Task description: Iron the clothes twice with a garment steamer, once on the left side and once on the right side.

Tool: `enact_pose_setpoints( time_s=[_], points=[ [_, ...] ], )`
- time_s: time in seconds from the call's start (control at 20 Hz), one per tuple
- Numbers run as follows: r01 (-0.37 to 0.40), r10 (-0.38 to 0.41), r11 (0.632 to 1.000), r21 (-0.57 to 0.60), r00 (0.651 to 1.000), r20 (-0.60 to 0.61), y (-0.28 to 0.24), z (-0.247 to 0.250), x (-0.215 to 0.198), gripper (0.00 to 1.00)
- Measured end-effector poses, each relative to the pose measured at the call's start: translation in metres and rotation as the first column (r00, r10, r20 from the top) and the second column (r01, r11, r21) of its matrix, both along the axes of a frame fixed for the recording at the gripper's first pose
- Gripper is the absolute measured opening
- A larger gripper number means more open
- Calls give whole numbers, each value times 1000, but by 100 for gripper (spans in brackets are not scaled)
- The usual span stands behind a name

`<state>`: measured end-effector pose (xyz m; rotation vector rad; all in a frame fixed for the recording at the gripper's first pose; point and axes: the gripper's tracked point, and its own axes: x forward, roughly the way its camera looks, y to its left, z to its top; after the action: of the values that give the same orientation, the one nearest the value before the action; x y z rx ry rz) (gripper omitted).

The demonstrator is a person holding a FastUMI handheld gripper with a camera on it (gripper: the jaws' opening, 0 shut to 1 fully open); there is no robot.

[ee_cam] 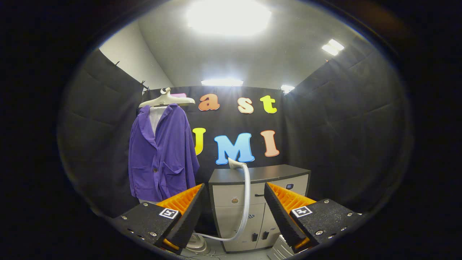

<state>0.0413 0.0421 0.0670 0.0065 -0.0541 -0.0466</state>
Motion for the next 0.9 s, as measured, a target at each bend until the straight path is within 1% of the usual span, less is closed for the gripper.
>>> enact_pose_setpoints(
  time_s=[0.15,0.35,0.45,0.9],
  points=[
    [-10,10,1000,-10,1000,8,-3,13,27,97],
    [-47,47,999,-5,998,32,-7,30,74,97],
    [-79,78,997,2,996,43,-7,37,100,97],
    [-145,144,989,32,989,36,-47,64,214,97]
  ],
)
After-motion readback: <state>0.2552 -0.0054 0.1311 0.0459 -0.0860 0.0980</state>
